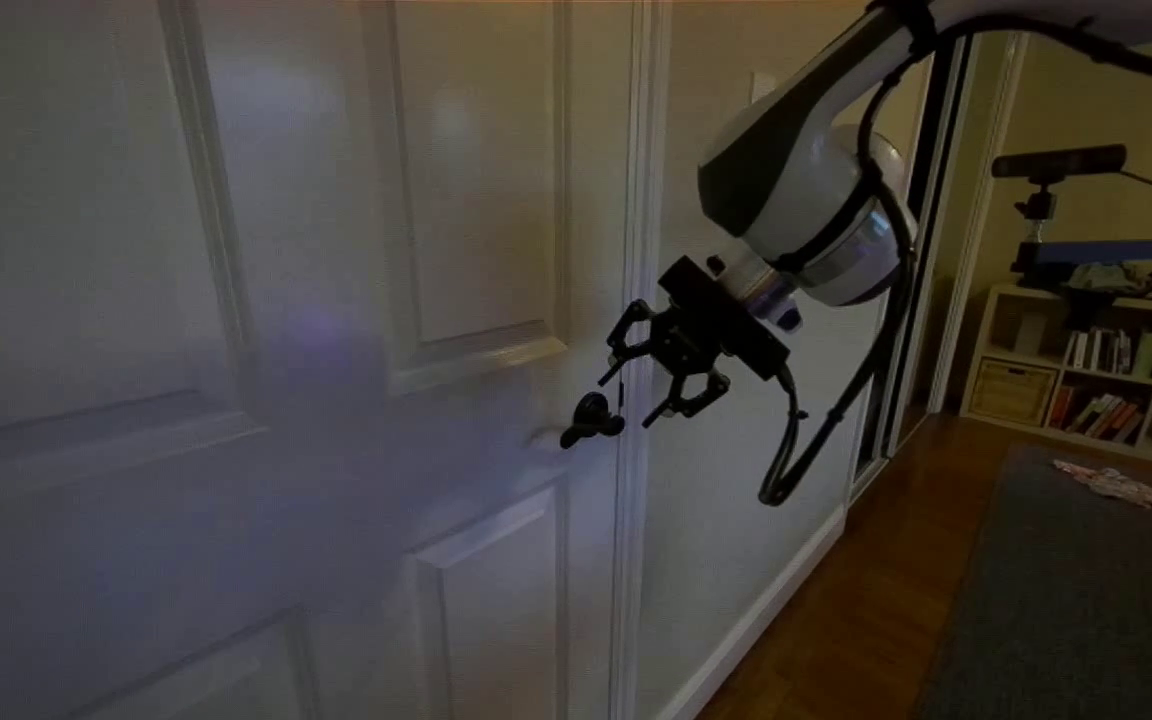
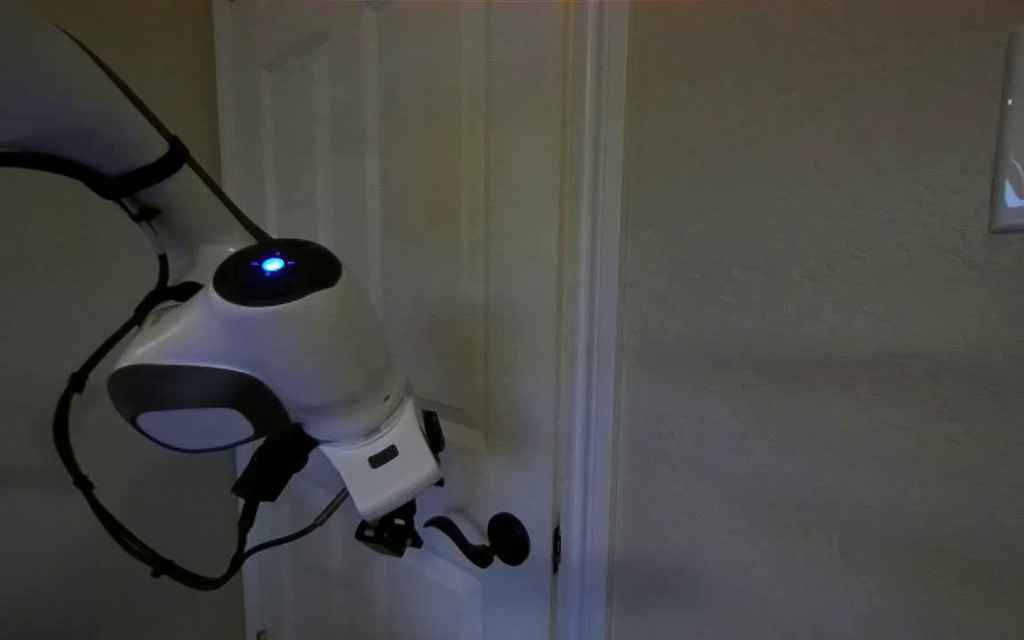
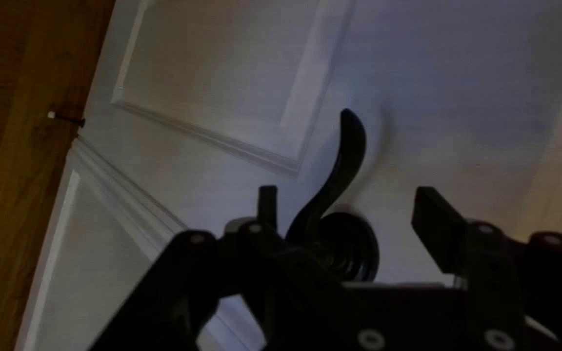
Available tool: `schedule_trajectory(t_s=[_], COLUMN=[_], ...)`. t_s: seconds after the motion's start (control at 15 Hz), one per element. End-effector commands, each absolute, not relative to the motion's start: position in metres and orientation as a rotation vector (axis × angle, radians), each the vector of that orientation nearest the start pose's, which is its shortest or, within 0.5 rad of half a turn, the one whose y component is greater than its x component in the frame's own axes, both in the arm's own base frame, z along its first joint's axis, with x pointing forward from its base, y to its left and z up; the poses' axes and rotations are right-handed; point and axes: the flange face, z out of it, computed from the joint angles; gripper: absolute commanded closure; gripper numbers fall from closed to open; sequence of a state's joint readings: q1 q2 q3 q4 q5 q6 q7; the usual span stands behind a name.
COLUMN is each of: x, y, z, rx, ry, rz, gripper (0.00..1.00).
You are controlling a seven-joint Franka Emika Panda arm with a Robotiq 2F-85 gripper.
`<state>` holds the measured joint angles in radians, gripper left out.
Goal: Push the door handle down and open the door
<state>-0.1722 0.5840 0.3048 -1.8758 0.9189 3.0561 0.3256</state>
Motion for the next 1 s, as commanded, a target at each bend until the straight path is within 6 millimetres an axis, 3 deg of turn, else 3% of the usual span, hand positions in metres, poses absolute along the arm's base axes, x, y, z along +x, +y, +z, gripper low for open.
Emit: schedule_trajectory(t_s=[0.0,0.4,0.47,0.53,0.93], x=[0.694,0.715,0.717,0.72,0.736], y=[0.008,0.009,0.009,0.01,0.015], z=[0.243,0.206,0.201,0.197,0.198], rx=[-2.052,-2.036,-2.034,-2.033,-2.049], ry=[1.372,1.382,1.382,1.378,1.346], rz=[-0.458,-0.347,-0.334,-0.326,-0.323], gripper=[0.01,0.0,0.25,0.26,0.67])
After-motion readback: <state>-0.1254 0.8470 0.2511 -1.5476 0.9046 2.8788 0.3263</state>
